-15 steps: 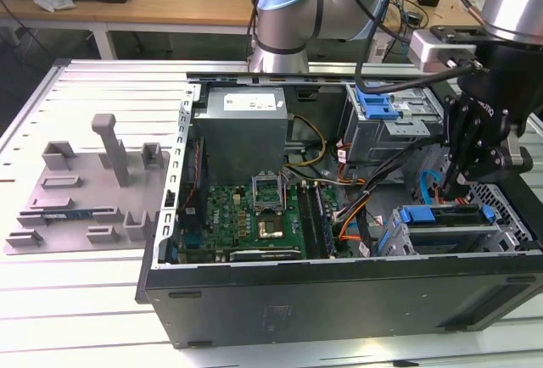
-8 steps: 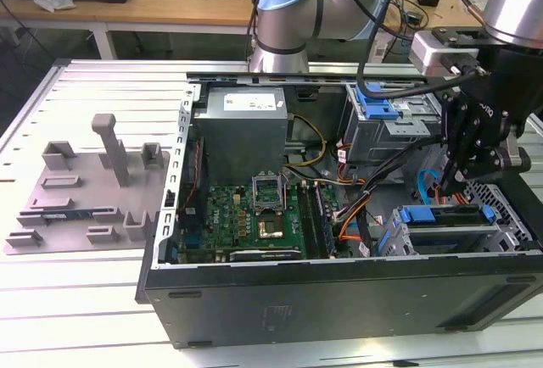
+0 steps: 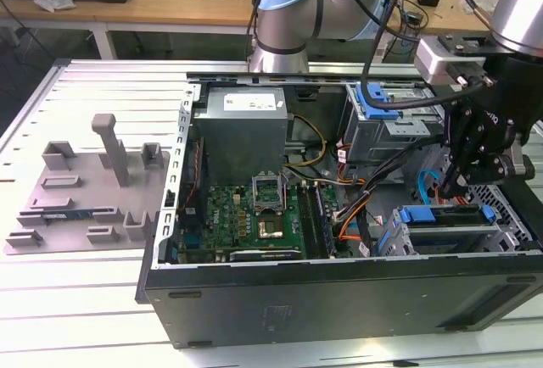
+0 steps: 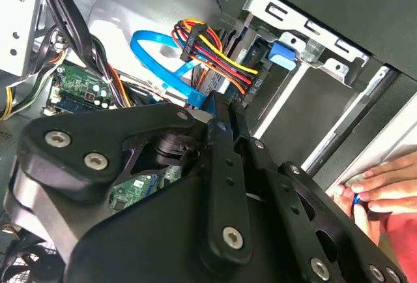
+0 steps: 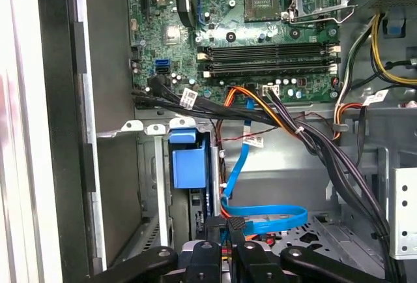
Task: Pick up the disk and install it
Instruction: 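Insert the second disk wire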
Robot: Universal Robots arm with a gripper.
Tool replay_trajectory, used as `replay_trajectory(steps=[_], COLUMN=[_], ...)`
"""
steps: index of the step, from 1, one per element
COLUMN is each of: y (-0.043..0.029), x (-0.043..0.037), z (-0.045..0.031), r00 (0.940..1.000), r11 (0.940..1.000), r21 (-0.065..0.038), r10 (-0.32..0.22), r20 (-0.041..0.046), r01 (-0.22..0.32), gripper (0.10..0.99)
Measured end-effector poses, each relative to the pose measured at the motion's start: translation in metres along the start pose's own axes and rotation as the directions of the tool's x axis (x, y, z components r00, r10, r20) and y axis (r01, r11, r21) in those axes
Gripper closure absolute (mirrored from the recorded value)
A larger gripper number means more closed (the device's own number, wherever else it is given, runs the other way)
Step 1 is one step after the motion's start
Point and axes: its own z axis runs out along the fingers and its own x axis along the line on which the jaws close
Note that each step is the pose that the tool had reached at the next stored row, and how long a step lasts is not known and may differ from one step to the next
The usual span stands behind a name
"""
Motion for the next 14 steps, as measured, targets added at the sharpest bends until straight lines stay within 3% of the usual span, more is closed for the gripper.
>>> replay_trajectory(steps=[2, 6, 7, 9, 11, 14], y=[-0.0005, -0.0011, -0.0012, -0.0013, -0.0017, -0.0017], x=[0.0033, 0.0129, 0.0147, 0.0156, 0.0245, 0.0266], z=[0.0004, 0.0015, 0.0016, 0.0016, 0.0028, 0.0035], r00=[0.9999, 0.9975, 0.9967, 0.9966, 0.9966, 0.9965], r11=[1.0000, 1.0000, 1.0000, 1.0000, 1.0000, 1.0000], r21=[-0.001, -0.004, -0.004, -0.004, -0.004, -0.005], r10=[0.000, -0.002, -0.003, -0.003, -0.003, -0.003], r20=[0.0130, 0.0706, 0.0808, 0.0829, 0.0829, 0.0830], r01=[0.000, 0.002, 0.003, 0.003, 0.003, 0.003], gripper=[0.925, 0.925, 0.925, 0.925, 0.925, 0.925])
